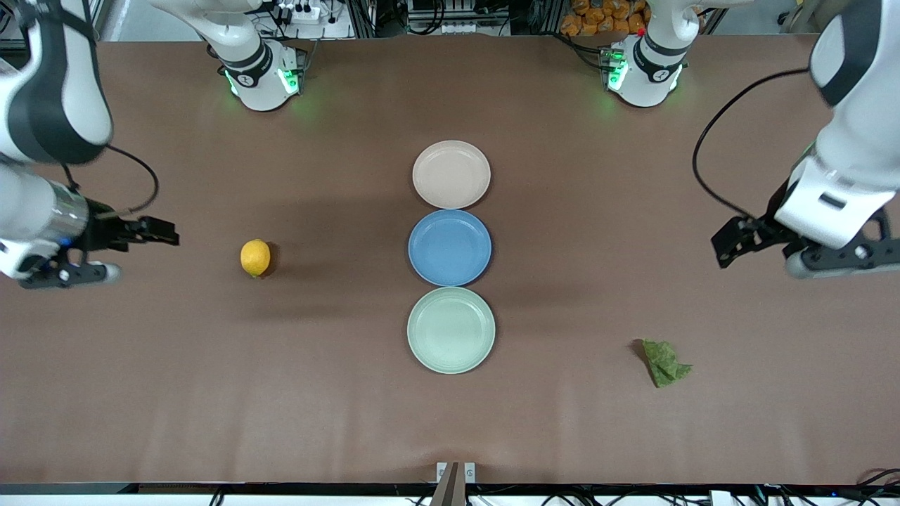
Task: Pick lemon and lettuce from plates
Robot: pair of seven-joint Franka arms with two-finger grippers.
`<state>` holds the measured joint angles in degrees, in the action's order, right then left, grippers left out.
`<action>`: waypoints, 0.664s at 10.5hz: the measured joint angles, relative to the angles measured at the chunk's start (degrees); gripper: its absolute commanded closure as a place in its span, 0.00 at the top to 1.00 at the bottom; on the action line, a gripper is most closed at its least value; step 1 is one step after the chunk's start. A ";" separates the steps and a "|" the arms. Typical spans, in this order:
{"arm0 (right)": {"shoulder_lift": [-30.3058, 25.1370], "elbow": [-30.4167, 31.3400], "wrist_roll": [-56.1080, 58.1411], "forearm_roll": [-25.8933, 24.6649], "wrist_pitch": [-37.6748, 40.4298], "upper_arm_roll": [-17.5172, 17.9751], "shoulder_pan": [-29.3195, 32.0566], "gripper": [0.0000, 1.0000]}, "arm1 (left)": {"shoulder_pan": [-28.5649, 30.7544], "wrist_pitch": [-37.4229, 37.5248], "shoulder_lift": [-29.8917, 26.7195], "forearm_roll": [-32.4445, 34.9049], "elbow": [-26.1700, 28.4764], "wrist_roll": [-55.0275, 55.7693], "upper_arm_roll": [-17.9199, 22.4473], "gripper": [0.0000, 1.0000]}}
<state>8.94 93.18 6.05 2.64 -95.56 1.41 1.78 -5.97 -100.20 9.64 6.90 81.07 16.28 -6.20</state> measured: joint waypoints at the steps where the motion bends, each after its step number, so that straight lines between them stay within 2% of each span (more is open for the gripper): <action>1: -1.73 -0.04 -0.01 0.00 0.67 0.23 0.00 1.00 | 0.28 1.67 -1.57 -0.74 0.38 -0.62 0.01 1.00; 4: -4.26 -3.03 -0.01 -0.11 5.08 0.56 -0.03 1.00 | 2.15 2.70 -6.28 -6.10 5.07 -1.00 0.06 1.00; 7: -5.12 -6.41 -0.03 -0.30 7.41 0.35 0.02 1.00 | 2.60 3.62 -7.93 -6.52 6.94 -2.53 0.07 1.00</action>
<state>3.82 86.77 6.01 2.33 -88.15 1.76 1.79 -3.37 -96.58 1.71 0.38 88.01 13.74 -6.13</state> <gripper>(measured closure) 0.000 0.000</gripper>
